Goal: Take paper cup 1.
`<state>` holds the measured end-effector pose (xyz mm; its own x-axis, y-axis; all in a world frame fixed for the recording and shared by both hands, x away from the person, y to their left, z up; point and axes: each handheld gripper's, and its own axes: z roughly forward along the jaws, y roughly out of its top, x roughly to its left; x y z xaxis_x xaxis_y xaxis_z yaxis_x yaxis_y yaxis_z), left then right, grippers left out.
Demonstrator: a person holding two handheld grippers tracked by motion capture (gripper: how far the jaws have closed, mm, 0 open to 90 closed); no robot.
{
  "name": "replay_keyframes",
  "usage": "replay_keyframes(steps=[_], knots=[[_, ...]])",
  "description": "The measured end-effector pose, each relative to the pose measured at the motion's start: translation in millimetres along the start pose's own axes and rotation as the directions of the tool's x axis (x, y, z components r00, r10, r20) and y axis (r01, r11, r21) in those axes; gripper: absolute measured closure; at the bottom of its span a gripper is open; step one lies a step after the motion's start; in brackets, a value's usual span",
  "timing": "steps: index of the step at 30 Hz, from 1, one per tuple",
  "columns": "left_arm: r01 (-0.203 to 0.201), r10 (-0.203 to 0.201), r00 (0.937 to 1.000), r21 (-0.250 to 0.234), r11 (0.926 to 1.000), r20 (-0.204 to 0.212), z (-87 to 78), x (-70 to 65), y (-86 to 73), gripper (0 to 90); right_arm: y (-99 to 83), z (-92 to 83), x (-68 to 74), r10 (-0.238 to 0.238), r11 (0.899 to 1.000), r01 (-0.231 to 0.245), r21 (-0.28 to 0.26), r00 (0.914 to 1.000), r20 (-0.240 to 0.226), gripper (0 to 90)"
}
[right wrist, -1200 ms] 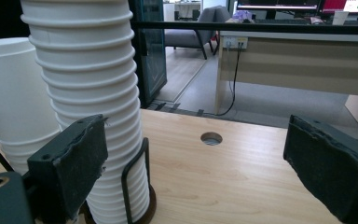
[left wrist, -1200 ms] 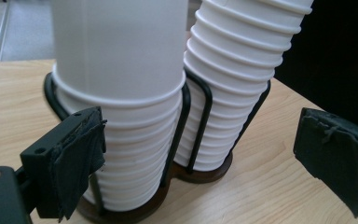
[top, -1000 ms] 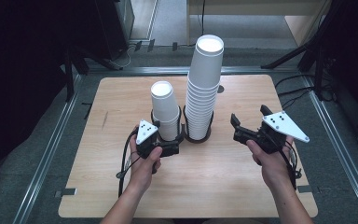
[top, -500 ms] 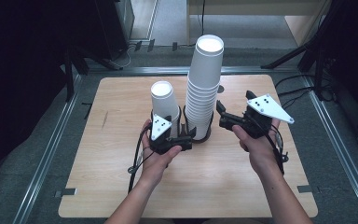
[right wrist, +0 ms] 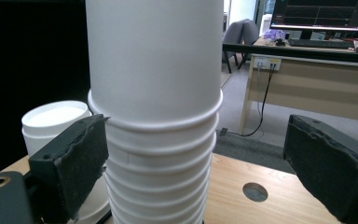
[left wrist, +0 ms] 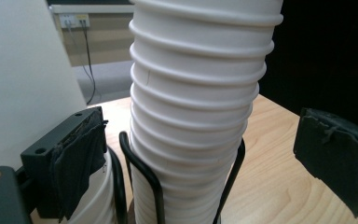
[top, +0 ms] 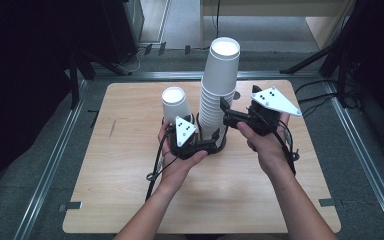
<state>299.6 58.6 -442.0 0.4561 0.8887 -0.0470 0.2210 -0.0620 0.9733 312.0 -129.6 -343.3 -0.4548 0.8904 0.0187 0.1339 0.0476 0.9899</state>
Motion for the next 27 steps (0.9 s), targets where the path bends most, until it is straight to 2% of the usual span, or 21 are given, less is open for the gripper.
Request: replay_keyframes(steps=[6, 14, 21, 23, 27], knots=[[-0.032, 0.032, 0.9990, -0.015, 0.9994, -0.032, 10.7, -7.7, 4.0, 2.4, 10.9, 6.4, 2.5, -0.002, 1.000, 0.002, -0.005, 1.0000, -0.005, 6.9], [-0.029, 0.027, 0.9977, -0.022, 0.9994, -0.061, 21.1, -12.1, 9.7, 2.4, 22.8, 16.1, 7.4, 0.002, 1.000, -0.002, -0.007, 0.9997, -0.025, 6.9], [-0.039, 0.036, 0.9958, -0.031, 0.9988, -0.084, 30.8, -17.0, 15.2, 2.4, 29.3, 29.7, 10.0, 0.025, 1.000, -0.025, -0.002, 0.9978, -0.062, 6.8], [-0.040, 0.036, 0.9951, -0.036, 0.9986, -0.092, 33.3, -17.9, 15.5, 2.3, 30.7, 35.0, 10.4, 0.035, 0.999, -0.034, 0.009, 0.9976, -0.060, 6.8], [-0.043, 0.037, 0.9931, -0.058, 0.9974, -0.111, 37.5, -20.2, 16.7, 2.3, 31.8, 47.0, 8.5, 0.048, 0.998, -0.045, 0.040, 0.9947, -0.091, 6.2]])
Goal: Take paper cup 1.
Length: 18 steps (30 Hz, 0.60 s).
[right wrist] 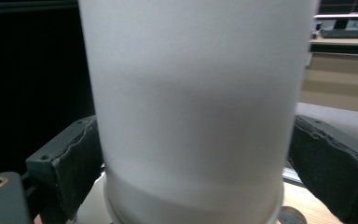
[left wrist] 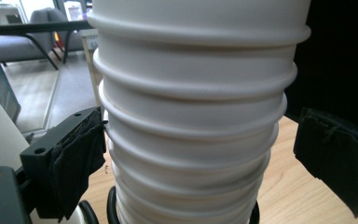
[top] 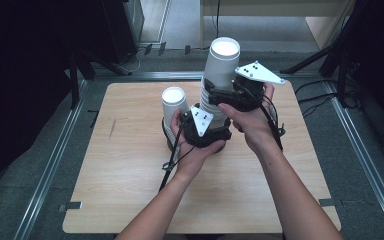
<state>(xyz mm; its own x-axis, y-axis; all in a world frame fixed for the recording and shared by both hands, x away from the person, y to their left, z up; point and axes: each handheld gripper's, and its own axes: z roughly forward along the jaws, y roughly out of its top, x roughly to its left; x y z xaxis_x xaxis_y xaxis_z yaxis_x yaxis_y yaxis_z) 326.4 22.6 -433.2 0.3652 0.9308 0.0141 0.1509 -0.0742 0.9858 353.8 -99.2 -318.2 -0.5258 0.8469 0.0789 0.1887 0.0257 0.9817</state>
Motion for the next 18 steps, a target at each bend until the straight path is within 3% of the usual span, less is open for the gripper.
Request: replay_keyframes(steps=[8, 18], knots=[[-0.011, 0.011, 0.9994, -0.002, 0.9999, -0.031, 9.3, -1.8, 1.3, 2.3, -1.9, 7.8, -2.1, 0.019, 1.000, -0.019, 0.004, 0.9995, -0.026, 8.0], [-0.019, 0.019, 0.9992, -0.002, 0.9998, -0.035, 10.9, -1.7, 0.3, 3.2, -1.0, 6.9, -1.7, -0.001, 1.000, 0.001, -0.015, 0.9996, -0.027, 9.1]])
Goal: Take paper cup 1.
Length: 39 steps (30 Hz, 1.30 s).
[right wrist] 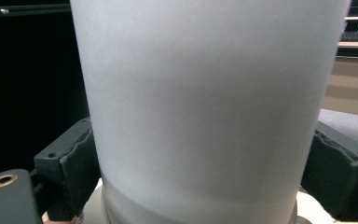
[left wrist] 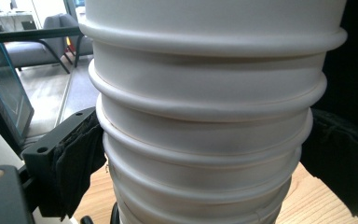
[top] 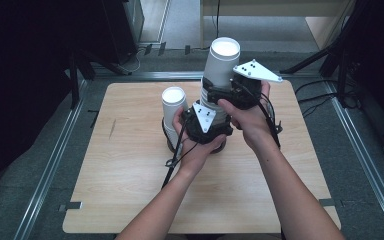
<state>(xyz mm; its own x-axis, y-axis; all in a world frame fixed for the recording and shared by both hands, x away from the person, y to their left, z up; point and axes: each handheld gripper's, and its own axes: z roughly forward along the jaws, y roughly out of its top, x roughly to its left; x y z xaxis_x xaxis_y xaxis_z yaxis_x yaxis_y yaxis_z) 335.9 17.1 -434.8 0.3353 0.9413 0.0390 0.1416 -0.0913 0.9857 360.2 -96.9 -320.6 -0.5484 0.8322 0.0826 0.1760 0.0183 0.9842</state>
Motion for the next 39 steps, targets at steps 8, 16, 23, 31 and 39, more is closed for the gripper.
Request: replay_keyframes(steps=[8, 16, 23, 31, 39], knots=[[-0.001, 0.001, 1.0000, 0.000, 1.0000, 0.002, -0.2, 0.2, -0.1, 3.5, 4.5, -2.2, 1.8, -0.004, 0.999, 0.004, -0.032, 1.0000, 0.007, 10.6], [0.013, -0.013, 0.9999, 0.001, 0.9999, 0.001, -0.4, 0.0, 0.5, 3.6, 12.8, -5.4, 2.4, 0.005, 0.998, -0.004, -0.060, 1.0000, 0.005, 11.2], [0.013, -0.013, 0.9999, -0.001, 0.9999, -0.003, 0.0, -0.6, 0.5, 3.5, 18.9, -8.4, 4.4, -0.017, 0.998, 0.019, -0.066, 0.9996, 0.023, 11.9], [0.010, -0.010, 0.9999, 0.005, 0.9999, -0.001, -0.7, -0.3, 1.0, 3.6, 31.9, -16.8, 8.2, -0.020, 0.992, 0.027, -0.123, 0.9982, 0.057, 13.5], [0.008, -0.008, 1.0000, 0.009, 0.9999, 0.001, -0.7, -0.2, 1.4, 3.6, 46.0, -25.7, 6.2, -0.005, 0.984, 0.015, -0.179, 0.9983, 0.058, 13.8]])
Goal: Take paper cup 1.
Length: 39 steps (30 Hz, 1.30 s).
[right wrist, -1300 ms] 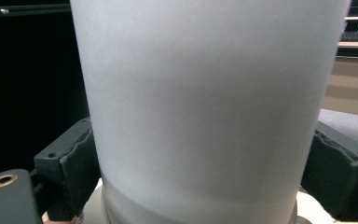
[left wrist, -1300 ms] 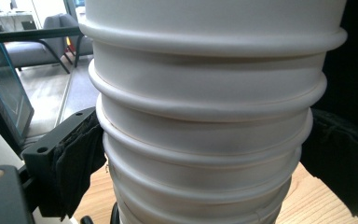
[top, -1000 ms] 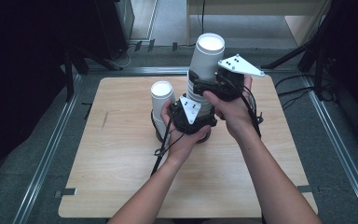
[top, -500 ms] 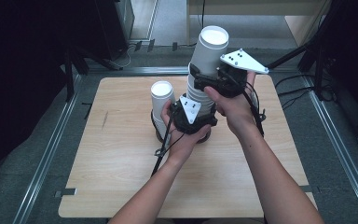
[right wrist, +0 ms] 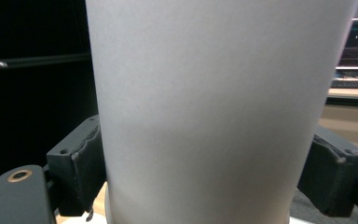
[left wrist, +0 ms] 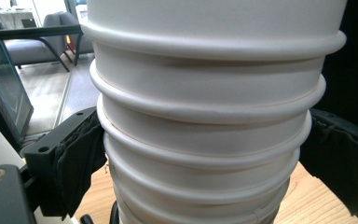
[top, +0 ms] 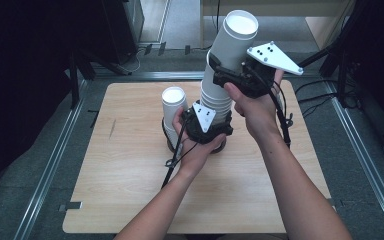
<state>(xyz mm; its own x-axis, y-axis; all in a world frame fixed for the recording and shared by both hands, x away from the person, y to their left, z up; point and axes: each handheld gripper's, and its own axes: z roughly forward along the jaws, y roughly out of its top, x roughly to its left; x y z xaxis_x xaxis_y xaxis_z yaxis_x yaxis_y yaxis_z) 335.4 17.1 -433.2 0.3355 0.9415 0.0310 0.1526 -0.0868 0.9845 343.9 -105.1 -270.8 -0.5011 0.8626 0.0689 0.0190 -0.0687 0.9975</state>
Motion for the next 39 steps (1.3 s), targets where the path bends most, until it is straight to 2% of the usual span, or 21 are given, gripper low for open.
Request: replay_keyframes(steps=[9, 18, 24, 33, 34, 39], knots=[[-0.001, 0.001, 1.0000, 0.005, 1.0000, 0.002, -0.4, 0.2, 0.5, 3.6, 14.2, -8.8, -0.5, 0.009, 0.999, -0.009, -0.035, 1.0000, -0.005, 14.0], [-0.007, 0.007, 1.0000, 0.002, 1.0000, 0.002, -0.6, 0.4, 0.1, 3.7, 18.7, -18.3, -7.5, 0.031, 0.998, -0.031, -0.060, 0.9995, -0.004, 13.9], [-0.014, 0.014, 0.9999, 0.002, 0.9999, 0.004, -1.0, 0.9, -0.4, 3.7, 22.3, -32.8, -12.1, 0.040, 0.995, -0.040, -0.087, 0.9992, -0.001, 13.7], [-0.023, 0.023, 0.9997, 0.002, 0.9997, 0.009, -4.8, 1.4, -0.7, 4.3, 17.7, -54.4, -24.1, 0.053, 0.993, -0.050, -0.106, 0.9982, 0.026, 13.4], [-0.024, 0.024, 0.9996, 0.001, 0.9997, 0.015, -8.0, 1.4, -0.2, 4.2, 14.7, -60.9, -28.4, 0.058, 0.992, -0.052, -0.111, 0.9974, 0.043, 13.4], [-0.017, 0.017, 0.9989, -0.006, 0.9998, 0.043, -17.2, 2.8, 1.3, 4.1, 6.6, -73.5, -36.3, 0.064, 0.992, -0.057, -0.114, 0.9958, 0.065, 13.4]])
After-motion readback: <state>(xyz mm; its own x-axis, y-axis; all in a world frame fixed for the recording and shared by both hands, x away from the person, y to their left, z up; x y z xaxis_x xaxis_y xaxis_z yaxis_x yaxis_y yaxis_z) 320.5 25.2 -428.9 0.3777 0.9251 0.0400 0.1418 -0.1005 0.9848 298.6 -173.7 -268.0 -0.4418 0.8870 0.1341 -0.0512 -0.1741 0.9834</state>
